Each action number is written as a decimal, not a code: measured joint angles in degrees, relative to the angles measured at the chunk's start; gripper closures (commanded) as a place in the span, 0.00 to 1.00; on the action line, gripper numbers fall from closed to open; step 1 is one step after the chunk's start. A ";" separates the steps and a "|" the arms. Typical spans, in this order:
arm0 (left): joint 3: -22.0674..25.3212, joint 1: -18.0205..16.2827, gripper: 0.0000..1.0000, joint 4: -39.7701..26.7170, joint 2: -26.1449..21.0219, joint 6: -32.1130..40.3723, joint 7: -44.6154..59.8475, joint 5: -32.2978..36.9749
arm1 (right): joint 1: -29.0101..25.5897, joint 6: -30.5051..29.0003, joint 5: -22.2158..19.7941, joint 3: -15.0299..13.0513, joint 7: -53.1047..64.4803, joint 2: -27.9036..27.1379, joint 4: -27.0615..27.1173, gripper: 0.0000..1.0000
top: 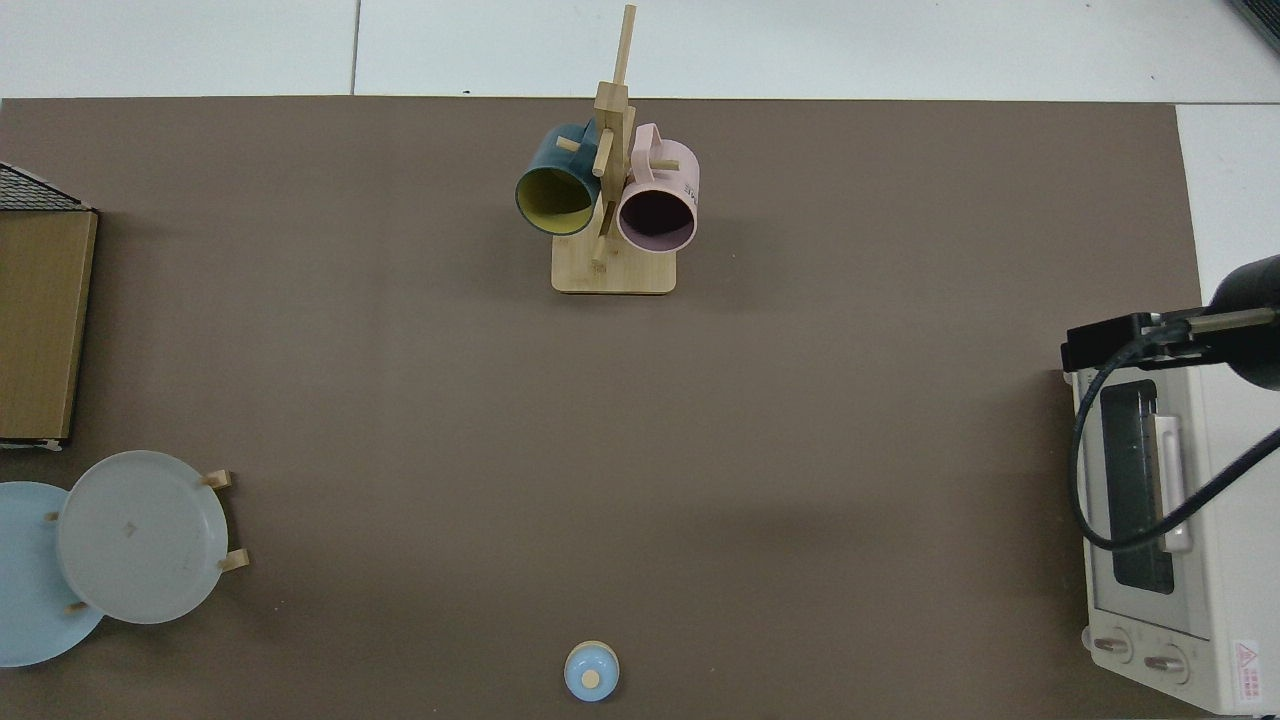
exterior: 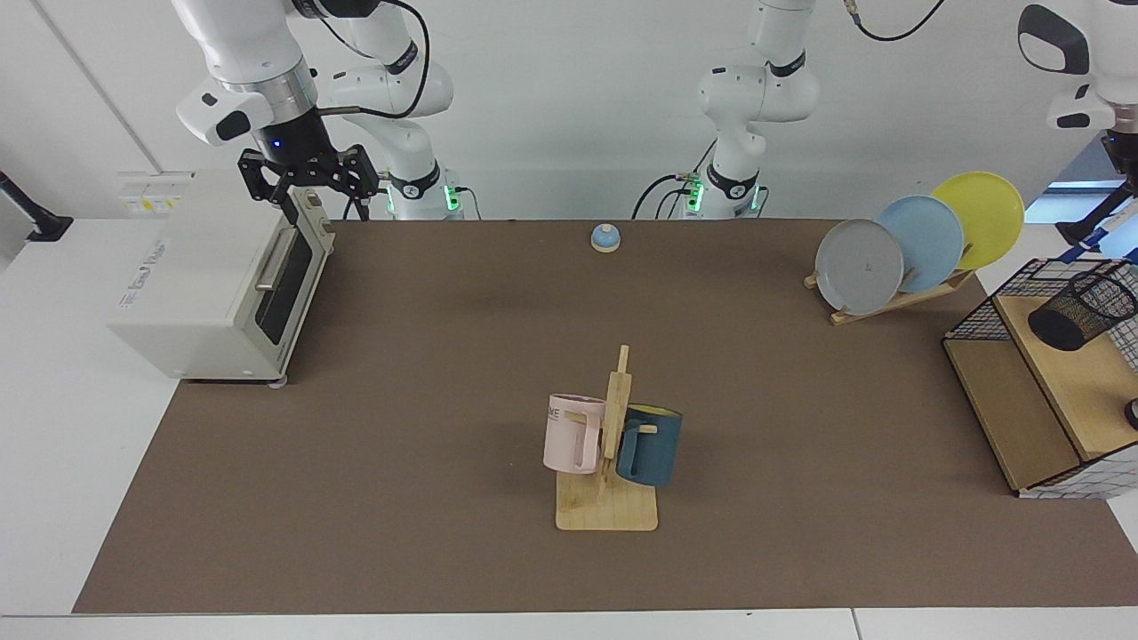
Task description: Put markers into pen holder
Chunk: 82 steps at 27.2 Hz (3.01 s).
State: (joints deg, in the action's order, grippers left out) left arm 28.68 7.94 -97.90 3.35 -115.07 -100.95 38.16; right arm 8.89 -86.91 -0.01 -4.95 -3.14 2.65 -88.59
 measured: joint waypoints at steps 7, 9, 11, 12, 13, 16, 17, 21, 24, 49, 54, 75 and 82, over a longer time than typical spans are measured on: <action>0.78 -1.19 1.00 0.35 -1.35 -4.52 -2.97 -0.06 | -1.80 0.19 0.00 0.10 0.00 0.22 -0.07 0.00; 0.78 -1.26 1.00 0.37 -1.87 -5.99 -3.23 -0.06 | -1.80 0.19 0.01 0.25 0.00 0.22 -0.07 0.00; 0.77 -1.35 1.00 0.39 -2.68 -8.33 -3.56 -0.06 | -1.79 0.19 0.01 0.44 0.00 0.22 -0.08 0.00; 0.77 -1.43 1.00 0.39 -3.07 -9.57 -3.77 -0.06 | -1.79 0.19 0.01 0.50 0.00 0.22 -0.08 0.00; 0.78 -1.53 1.00 0.39 -3.42 -10.78 -4.09 -0.05 | -1.79 0.19 0.01 0.55 0.00 0.22 -0.08 0.00; 0.87 -1.79 1.00 0.36 -4.31 -14.44 -5.95 -0.05 | -1.79 0.19 0.01 0.70 0.00 0.22 -0.08 0.00; 0.89 -1.86 1.00 0.35 -4.50 -15.85 -6.56 -0.05 | -1.79 0.19 0.01 0.75 0.00 0.22 -0.08 0.00; 0.90 -2.24 1.00 0.08 -4.83 -20.02 -10.92 -0.04 | -1.84 0.19 0.01 0.80 -0.08 0.22 -0.08 0.00; 1.01 -2.49 1.00 -0.56 -4.85 -23.05 -15.53 -0.07 | -2.24 0.05 0.01 0.76 -0.53 0.22 -0.08 0.00; 3.92 -3.23 1.00 -6.86 -4.67 -29.37 -27.18 -2.54 | -6.21 -0.13 0.01 1.21 -0.82 0.21 -0.12 0.00; 3.92 -3.23 1.00 -7.67 -4.63 -29.16 -27.20 -2.62 | -6.10 -0.13 0.01 1.21 -0.82 0.21 -0.14 0.00; 2.78 -2.95 0.00 -8.20 -4.12 -29.21 -50.12 -15.09 | -2.16 -1.04 0.01 -3.39 -0.83 -0.09 -2.15 0.00; 2.34 -2.93 0.00 -8.14 -4.13 -29.30 -49.92 -16.38 | -1.78 -1.07 1.12 -3.38 -0.82 -0.11 -3.63 0.00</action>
State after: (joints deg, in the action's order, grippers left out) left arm 31.02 5.01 -106.04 -0.78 -144.37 -150.87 21.78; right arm 7.12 -87.98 1.11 -8.33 -3.96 2.55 -92.22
